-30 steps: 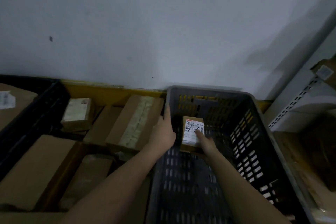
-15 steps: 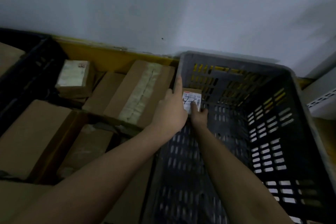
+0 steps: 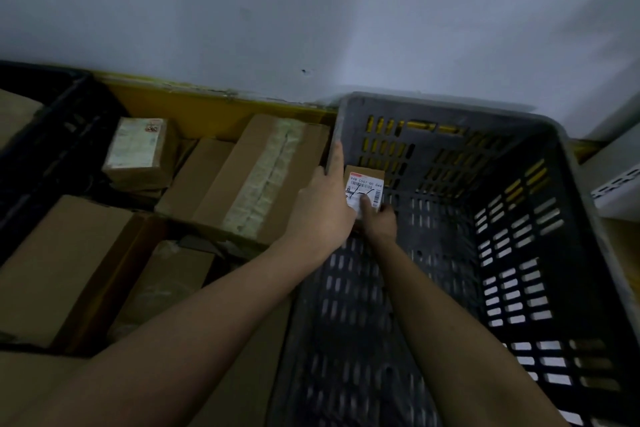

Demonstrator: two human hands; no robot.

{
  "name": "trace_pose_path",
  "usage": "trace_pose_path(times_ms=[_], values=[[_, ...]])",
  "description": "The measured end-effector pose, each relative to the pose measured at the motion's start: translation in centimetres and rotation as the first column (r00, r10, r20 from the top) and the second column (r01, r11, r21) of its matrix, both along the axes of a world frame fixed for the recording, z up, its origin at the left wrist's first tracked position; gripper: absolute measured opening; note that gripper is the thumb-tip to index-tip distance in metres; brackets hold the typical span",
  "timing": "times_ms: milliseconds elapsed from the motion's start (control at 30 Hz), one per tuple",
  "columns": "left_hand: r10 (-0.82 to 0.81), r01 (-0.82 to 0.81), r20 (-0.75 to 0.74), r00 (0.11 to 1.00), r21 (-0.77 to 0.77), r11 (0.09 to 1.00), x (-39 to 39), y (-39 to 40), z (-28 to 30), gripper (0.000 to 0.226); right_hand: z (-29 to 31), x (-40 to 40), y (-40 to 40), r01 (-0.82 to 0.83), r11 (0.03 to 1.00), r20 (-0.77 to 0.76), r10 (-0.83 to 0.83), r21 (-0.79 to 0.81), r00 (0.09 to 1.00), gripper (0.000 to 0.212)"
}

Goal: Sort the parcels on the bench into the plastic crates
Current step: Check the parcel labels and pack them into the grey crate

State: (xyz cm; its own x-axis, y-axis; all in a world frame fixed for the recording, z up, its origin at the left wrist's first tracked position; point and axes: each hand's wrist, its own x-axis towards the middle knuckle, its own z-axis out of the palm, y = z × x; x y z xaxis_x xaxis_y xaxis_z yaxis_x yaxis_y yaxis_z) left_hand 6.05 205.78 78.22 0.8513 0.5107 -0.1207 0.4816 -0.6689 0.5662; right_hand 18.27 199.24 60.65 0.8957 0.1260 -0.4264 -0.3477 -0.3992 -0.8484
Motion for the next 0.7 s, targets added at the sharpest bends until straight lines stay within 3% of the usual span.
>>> trace_pose_path(times_ms=[333,467,700], values=[[-0.002,0.002,-0.001,1.000,0.001,1.000,-0.1,0.1,0.0,0.100,0.7,-0.3,-0.2,-0.070,0.997,-0.100,0.072,0.025,0.992,0.064],[0.002,-0.002,-0.017,1.000,0.035,0.999,-0.1,0.1,0.0,0.100,1.5,-0.8,-1.2,-0.092,0.995,-0.100,0.086,-0.048,0.991,0.076],[0.005,-0.001,-0.048,0.999,0.093,0.996,-0.3,-0.1,0.2,0.098,6.4,-1.3,-3.8,-0.244,0.951,0.023,0.253,-0.189,0.967,0.047]])
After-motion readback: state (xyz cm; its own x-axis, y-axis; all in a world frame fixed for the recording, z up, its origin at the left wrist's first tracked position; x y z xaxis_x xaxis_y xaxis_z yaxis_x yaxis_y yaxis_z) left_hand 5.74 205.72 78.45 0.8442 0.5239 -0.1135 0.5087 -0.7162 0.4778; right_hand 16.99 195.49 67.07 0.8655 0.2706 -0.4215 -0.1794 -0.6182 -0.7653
